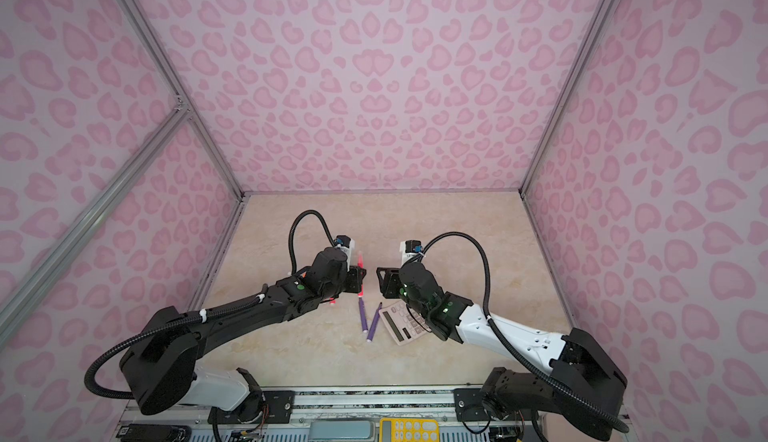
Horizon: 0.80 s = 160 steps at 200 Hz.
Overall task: Insert the pens into the pen caps
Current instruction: 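Open and withdraw the right gripper while the left lowers the capped marker, then lay the capped pink marker beside the other highlighters and open the left gripper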
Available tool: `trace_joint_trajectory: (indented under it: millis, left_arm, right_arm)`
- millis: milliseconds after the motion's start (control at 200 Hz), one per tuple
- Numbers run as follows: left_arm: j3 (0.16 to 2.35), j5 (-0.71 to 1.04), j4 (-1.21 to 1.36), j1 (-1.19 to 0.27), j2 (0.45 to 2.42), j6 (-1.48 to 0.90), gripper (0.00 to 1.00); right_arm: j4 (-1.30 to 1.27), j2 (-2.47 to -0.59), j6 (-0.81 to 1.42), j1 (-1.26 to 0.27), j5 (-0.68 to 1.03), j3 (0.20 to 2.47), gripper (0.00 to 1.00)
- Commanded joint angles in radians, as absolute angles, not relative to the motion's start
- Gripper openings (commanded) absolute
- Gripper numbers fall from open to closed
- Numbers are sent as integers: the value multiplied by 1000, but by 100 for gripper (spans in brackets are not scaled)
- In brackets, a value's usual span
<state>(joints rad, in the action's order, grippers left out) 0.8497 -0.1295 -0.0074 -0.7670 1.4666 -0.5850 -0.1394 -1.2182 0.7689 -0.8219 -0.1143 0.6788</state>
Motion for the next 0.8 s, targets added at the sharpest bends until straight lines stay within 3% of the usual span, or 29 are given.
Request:
trace_joint_trajectory:
  millis: [0,385,795]
  left_arm:
    - [892,-302,-73,-759,1509,-673,4]
    - [1028,-423,-432,-655,1684,-900,3]
    - [1109,-384,-496,-643,1783,-873,3]
  right_arm:
    - [-50,-1192,773,-787,-140,669,59]
    - [8,-1178,762,-763,-187,684,62]
    - [42,-1228,750,-758,-177,718,61]
